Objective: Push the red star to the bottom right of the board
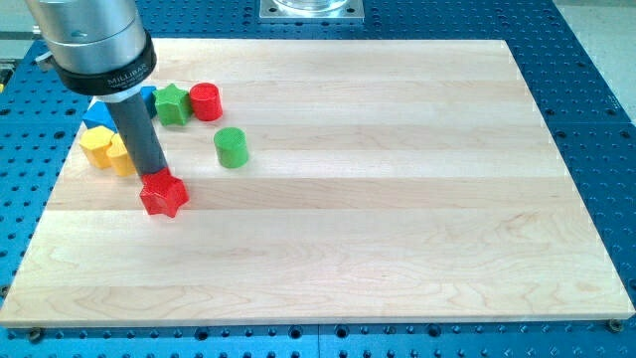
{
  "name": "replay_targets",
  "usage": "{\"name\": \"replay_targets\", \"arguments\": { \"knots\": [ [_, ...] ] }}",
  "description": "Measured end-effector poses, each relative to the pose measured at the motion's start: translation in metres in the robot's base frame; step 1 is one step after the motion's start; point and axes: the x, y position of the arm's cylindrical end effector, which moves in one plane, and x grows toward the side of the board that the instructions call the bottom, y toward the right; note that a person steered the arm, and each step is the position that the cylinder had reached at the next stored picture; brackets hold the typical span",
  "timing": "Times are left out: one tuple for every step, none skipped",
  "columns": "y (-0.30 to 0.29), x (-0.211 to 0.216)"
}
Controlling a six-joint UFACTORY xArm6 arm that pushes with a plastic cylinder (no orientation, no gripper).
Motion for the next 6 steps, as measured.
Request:
{"name": "replay_targets", "arguments": {
  "knots": [
    [-0.028,0.02],
    [0.029,0.029],
    [0.111,0.045],
    [0.097,0.055],
    [0.159,0.061],
    [0.271,0.082]
  ]
}}
